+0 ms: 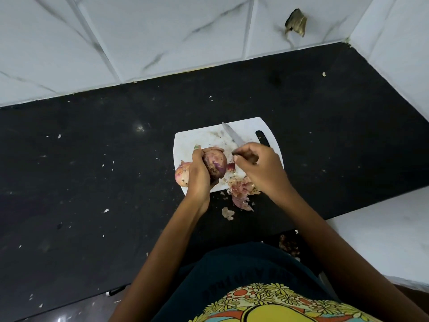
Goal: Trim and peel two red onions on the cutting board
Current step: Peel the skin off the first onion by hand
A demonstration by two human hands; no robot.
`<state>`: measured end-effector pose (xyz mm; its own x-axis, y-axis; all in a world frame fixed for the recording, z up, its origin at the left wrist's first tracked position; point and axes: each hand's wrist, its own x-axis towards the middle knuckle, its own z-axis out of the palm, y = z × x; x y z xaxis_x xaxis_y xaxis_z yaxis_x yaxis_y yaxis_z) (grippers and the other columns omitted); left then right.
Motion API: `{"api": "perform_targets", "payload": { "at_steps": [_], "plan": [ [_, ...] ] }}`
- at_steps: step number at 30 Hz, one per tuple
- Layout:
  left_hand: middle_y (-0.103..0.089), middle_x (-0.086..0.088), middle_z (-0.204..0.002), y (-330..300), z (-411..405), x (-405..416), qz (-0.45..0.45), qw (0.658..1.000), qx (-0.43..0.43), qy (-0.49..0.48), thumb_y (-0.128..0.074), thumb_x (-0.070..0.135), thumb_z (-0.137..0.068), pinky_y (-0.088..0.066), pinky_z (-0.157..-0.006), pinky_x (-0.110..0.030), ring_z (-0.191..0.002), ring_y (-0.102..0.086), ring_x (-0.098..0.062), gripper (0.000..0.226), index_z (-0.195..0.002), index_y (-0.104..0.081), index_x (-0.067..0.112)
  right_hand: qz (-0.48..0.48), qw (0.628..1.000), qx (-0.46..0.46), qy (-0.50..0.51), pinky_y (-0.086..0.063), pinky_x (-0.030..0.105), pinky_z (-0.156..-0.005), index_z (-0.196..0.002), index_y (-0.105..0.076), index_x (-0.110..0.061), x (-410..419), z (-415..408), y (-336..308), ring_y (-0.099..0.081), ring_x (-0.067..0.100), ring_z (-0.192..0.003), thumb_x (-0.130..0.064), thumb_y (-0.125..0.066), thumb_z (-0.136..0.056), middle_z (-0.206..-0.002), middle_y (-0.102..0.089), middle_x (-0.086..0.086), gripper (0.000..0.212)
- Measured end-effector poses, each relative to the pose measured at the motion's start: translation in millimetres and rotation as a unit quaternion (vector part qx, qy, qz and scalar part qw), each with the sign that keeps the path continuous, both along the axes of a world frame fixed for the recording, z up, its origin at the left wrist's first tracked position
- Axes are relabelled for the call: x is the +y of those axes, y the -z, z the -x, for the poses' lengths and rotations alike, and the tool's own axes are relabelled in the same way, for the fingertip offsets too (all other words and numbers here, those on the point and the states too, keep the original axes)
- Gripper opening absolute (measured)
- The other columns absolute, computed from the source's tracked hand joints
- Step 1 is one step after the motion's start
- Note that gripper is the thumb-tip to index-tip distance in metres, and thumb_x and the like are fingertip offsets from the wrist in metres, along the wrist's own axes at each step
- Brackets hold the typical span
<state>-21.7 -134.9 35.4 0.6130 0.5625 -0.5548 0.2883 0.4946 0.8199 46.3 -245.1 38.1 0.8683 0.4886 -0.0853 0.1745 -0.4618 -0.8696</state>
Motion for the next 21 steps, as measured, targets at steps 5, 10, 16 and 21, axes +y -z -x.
{"api": "perform_targets", "payload": {
  "at_steps": [5, 10, 16, 21],
  "plan": [
    [-0.066, 0.01, -0.068, 5.1, 0.8, 0.9, -0.074, 0.997, -0.015, 0.028, -0.024, 0.043, -0.103, -0.043, -0.058, -0.021, -0.067, -0.059, -0.007, 0.05, -0.082, -0.064, 0.024, -0.036, 0.998, 0.043, -0.04, -0.055, 0.017, -0.068, -0.101, -0.066, -0.015, 11.0, 6.6, -20.8, -0.067, 0.005, -0.078, -0.022, -0.074, -0.079, -0.093, -0.068, -0.007, 0.024],
    [-0.066, 0.01, -0.06, 7.2, 0.5, 3.3, -0.13, 0.991, -0.037, 0.025, -0.021, 0.039, -0.105, -0.046, -0.052, -0.011, -0.059, -0.062, 0.002, 0.055, -0.08, -0.066, 0.019, -0.026, 0.998, 0.046, -0.028, -0.054, 0.014, -0.066, -0.096, -0.067, -0.016, 16.6, 8.5, -18.5, -0.067, 0.001, -0.075, -0.017, -0.077, -0.075, -0.086, -0.068, -0.01, 0.024],
    [-0.065, 0.01, -0.067, 7.0, 2.4, 2.0, -0.169, 0.982, -0.067, 0.049, -0.02, 0.034, -0.106, -0.049, -0.063, -0.01, -0.065, -0.063, 0.006, 0.054, -0.08, -0.064, 0.017, -0.027, 0.999, 0.04, -0.016, -0.05, 0.01, -0.06, -0.089, -0.069, -0.013, 18.1, 7.4, -17.4, -0.064, -0.002, -0.068, -0.012, -0.076, -0.069, -0.08, -0.069, -0.006, 0.021],
    [-0.065, 0.005, -0.078, 9.9, 1.2, 1.0, -0.188, 0.978, -0.057, 0.069, -0.016, 0.036, -0.106, -0.041, -0.062, 0.001, -0.073, -0.061, 0.011, 0.06, -0.1, -0.067, 0.004, -0.037, 0.999, 0.024, 0.027, -0.055, 0.02, -0.066, -0.086, -0.073, -0.01, 13.8, 2.3, -10.1, -0.067, 0.007, -0.07, -0.002, -0.068, -0.073, -0.077, -0.071, 0.0, 0.015]
  ]
}}
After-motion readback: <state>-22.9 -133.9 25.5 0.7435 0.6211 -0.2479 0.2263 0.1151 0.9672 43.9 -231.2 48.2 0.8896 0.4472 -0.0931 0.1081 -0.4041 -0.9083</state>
